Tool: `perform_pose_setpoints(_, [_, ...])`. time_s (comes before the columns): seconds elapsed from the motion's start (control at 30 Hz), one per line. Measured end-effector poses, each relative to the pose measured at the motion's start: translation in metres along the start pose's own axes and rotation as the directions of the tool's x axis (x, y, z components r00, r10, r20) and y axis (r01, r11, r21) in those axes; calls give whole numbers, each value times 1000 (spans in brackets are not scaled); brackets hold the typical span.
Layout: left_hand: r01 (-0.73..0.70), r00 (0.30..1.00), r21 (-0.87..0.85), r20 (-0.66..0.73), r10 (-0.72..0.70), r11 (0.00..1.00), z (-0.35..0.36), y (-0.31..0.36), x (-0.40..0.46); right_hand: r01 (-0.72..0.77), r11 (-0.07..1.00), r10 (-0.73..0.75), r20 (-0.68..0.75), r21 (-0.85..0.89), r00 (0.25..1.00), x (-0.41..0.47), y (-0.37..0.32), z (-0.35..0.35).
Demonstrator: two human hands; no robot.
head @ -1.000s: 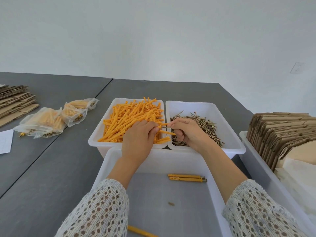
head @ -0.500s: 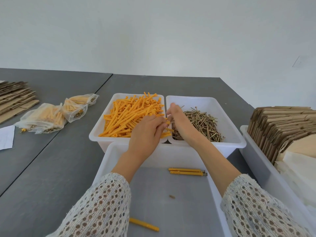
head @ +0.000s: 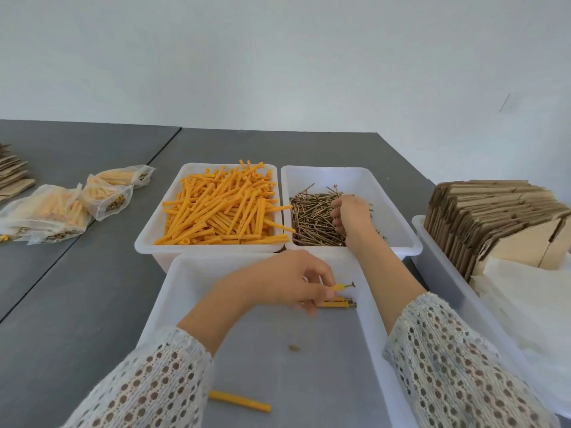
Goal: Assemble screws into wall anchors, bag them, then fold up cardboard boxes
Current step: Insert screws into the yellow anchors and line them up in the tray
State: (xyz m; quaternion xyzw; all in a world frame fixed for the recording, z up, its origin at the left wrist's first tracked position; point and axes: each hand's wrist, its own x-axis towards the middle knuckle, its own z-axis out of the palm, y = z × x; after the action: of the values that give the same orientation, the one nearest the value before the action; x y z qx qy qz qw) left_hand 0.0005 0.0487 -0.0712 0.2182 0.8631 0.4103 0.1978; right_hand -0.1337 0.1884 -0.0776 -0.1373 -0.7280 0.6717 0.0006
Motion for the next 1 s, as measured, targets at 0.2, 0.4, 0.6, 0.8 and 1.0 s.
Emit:
perform_pose_setpoints(0.2, [56,992,618,-121,25,784,44,-8,16,4,999,-2,30,-52,1000,0,1,0])
perform_pose_setpoints(0.4, [40,972,811,-166,165,583,68,-7,30,37,994,-30,67,-104,997,0,3,0])
perform_pose_setpoints(0.6, [78,965,838,-201,172,541,73,-9,32,50,992,-41,85,-115,996,0,5,0])
perform_pose_setpoints(0.8, [71,965,868,-185,188,491,64,-2,28,50,990,-39,82,-135,996,1,5,0])
perform_pose_setpoints(1.0, [82,599,845,-466,652,528,18,10,15,161,955,-159,29,-250,987,0,9,0])
